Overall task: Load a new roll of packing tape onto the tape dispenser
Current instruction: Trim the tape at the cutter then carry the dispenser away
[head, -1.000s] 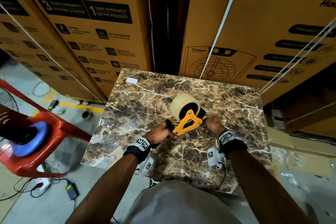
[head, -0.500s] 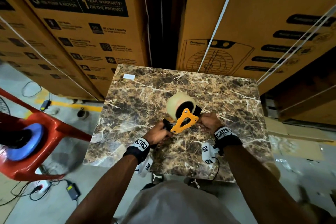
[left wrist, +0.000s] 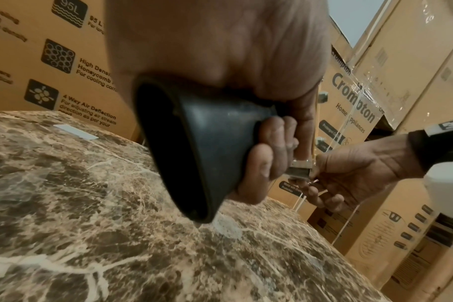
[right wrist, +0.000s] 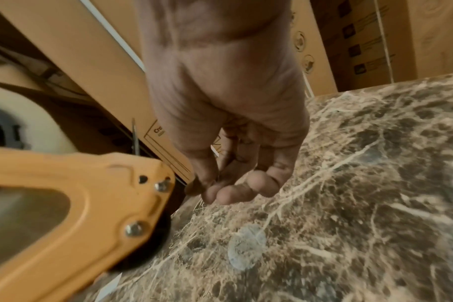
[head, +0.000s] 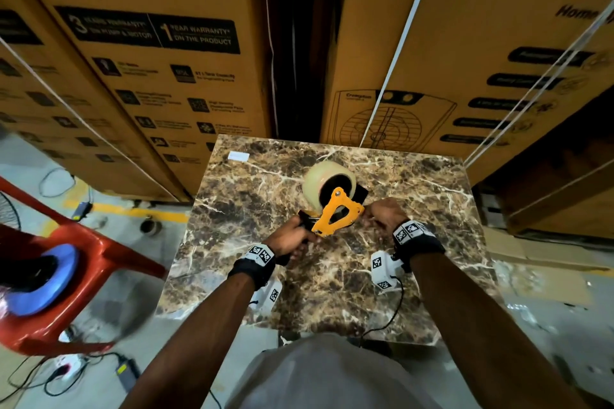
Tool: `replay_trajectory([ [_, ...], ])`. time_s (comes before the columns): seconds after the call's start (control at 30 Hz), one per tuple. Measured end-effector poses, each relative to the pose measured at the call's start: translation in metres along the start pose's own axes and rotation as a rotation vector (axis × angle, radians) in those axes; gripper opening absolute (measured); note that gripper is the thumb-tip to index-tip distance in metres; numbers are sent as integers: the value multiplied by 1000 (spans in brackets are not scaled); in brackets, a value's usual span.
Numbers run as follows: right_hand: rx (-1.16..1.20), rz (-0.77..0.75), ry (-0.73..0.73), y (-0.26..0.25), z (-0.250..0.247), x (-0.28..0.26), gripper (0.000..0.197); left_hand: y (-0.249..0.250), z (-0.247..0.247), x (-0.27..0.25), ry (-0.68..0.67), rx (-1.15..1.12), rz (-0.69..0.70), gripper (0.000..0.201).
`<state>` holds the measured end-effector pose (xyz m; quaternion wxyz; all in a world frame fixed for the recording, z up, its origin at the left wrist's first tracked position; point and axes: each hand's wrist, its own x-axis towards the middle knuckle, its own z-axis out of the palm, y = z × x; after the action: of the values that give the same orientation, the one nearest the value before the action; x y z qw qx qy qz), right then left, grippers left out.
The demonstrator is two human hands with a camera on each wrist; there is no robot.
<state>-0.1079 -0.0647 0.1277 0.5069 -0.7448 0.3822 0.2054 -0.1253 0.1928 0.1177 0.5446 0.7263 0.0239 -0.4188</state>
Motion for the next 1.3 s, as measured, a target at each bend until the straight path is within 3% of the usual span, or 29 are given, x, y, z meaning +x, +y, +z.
replay_trajectory([
  [0.13,45,-19,-12,-12,-7,4,29,24,-3,0,-57,-108,-3,6],
  [0.3,96,7,-174,-30,-22,2,30,48,1,4,-101,-201,-44,49],
  [0.43,184,16,-246,-37,-30,11,26,58,1,6,-80,-246,-92,48],
  [0.5,138,-14,-230,-40,-36,10,24,61,1,6,-67,-265,-83,39],
  [0.67,-46,-108,-72,-31,-42,27,10,59,5,11,-61,-198,-59,40],
  [0.77,-88,-181,-3,-26,-28,28,24,47,0,8,-61,-94,-67,31],
  [0.93,-147,-270,132,-29,-27,32,19,48,-4,6,-15,-36,-23,8],
  [1.07,-216,-302,301,-23,-54,41,17,50,-9,10,-13,0,-73,23],
  [1.13,-228,-311,279,-13,-64,52,21,43,-11,5,-24,26,-64,34],
  [1.3,-172,-216,117,23,-46,74,24,4,-2,-2,-31,25,-93,15],
])
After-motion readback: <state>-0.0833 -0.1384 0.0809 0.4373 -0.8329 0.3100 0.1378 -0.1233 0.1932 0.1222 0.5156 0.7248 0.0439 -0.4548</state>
